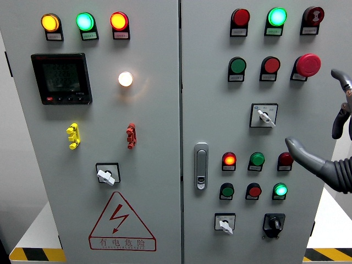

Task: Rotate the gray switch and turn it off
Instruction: 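Reach the right hand toward the upper gray rotary switch, then close the right hand's fingers around the switch's white handle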

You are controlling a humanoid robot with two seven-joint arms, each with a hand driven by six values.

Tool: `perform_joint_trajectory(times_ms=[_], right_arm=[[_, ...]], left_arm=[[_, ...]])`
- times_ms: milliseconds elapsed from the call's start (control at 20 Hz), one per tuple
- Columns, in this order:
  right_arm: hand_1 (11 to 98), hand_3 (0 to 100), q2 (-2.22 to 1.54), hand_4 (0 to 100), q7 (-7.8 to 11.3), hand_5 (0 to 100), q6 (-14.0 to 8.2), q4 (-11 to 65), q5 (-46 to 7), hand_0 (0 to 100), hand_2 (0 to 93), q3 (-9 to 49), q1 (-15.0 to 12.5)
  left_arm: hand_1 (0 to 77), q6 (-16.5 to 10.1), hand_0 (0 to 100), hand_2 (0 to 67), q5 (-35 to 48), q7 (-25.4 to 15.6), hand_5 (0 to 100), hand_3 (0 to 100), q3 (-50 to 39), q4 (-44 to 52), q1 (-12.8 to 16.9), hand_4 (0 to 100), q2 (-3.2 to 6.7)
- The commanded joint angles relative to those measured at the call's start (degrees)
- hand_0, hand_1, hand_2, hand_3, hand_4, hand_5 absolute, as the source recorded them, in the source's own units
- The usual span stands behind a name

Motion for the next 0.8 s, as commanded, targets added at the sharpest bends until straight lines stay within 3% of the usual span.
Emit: perform_joint_trajectory(times_ms=[0,100,250,350,600,750], right_arm=[[33.3,88,-0.18,100,-0.27,100,0.05,-1.20,0.57,0,17.4,-0.08,0.59],[33.3,88,-0.18,100,-0.71,100,0.13,-2.33,0.57,0,29.4,-0.17,1.90],[32.9,87,-0.27,100,-2.12,100,0.22,-4.27,0.66,0,38.0,-0.52,2.44],[32.4,87,-0.27,99,-2.82,100,0.13,-5.50,0.74,0,48.7,-0.61,2.96],[32.2,86,-0.27,99,-4.14,100,-0.74,-9.19,0.83,0,58.5,-1.67,4.72],[32.7,86,-0.27,99,-5.19,100,-2.85,-11.74,0.74,0,61.6,-3.07,5.42]], left_arm=[[0.0,0.00,85,13.4,-0.01,0.00,11,19,0.00,0.00,0.05,8,0.00],[0.0,0.00,85,13.4,-0.09,0.00,11,19,0.00,0.00,-0.04,8,0.00],[0.0,0.00,85,13.4,-0.01,0.00,11,19,0.00,0.00,0.05,8,0.00],[0.0,0.00,85,13.4,-0.01,0.00,11,19,0.00,0.00,-0.03,8,0.00],[0.0,0.00,85,13.4,-0.09,0.00,11,19,0.00,0.00,-0.03,8,0.00],[0.0,0.00,85,13.4,-0.01,0.00,11,19,0.00,0.00,0.05,8,0.00]])
